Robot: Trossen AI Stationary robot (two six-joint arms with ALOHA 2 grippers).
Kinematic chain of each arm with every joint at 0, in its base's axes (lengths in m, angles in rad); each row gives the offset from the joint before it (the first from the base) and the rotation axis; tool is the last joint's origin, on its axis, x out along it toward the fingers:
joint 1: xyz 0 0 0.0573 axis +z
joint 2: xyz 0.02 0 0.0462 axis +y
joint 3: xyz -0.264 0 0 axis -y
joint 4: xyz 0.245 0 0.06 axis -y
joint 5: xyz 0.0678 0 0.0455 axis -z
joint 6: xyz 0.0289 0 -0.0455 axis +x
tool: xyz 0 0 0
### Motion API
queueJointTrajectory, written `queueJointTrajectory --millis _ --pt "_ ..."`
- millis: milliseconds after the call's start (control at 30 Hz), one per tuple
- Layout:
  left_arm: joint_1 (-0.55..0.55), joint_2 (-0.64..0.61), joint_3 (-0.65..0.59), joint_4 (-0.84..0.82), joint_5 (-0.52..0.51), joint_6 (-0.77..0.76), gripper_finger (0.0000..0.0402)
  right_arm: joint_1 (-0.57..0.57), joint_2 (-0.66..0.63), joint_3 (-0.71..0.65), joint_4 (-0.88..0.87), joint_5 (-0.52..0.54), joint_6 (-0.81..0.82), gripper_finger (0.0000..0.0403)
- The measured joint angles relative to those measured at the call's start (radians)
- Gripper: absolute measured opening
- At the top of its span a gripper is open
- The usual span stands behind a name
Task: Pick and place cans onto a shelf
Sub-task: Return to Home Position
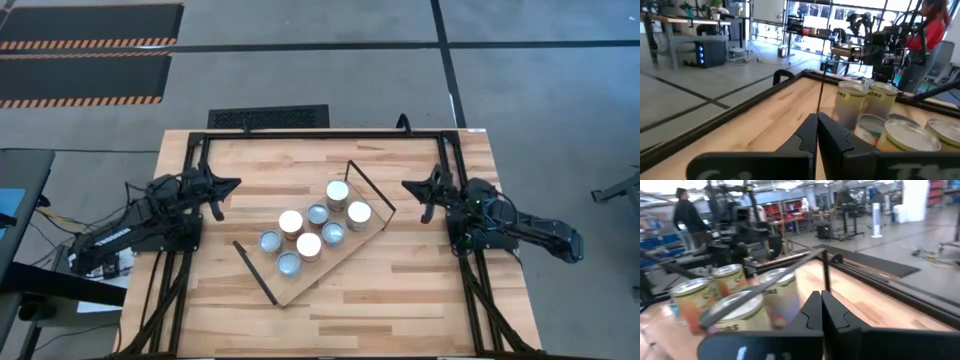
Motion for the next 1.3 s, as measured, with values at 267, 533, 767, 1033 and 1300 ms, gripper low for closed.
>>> queueJointTrajectory --millis 267,533,767,1033,1300 --pt "-0.005 0.002 -0.055 0.024 0.028 -0.008 0.0000 0.067 0.007 0.000 -0.009 0.008 -0.007 0.0006" --pt "-0.116 0.005 -0.127 0.203 -0.051 0.045 0.0000 0.134 0.007 -0.001 -0.015 0.010 -0.032 0.0017" --pt "-0.189 0.007 -0.128 0.207 -0.048 0.007 0.0000 0.144 0.008 -0.001 -0.019 0.005 -0.134 0.0021" --pt "-0.191 0.006 -0.129 0.208 -0.051 0.006 0.0000 0.143 0.008 -0.002 -0.019 0.003 -0.136 0.0024" --pt "-0.191 0.006 -0.130 0.208 -0.051 0.009 0.0000 0.143 0.008 -0.002 -0.018 0.001 -0.136 0.0023"
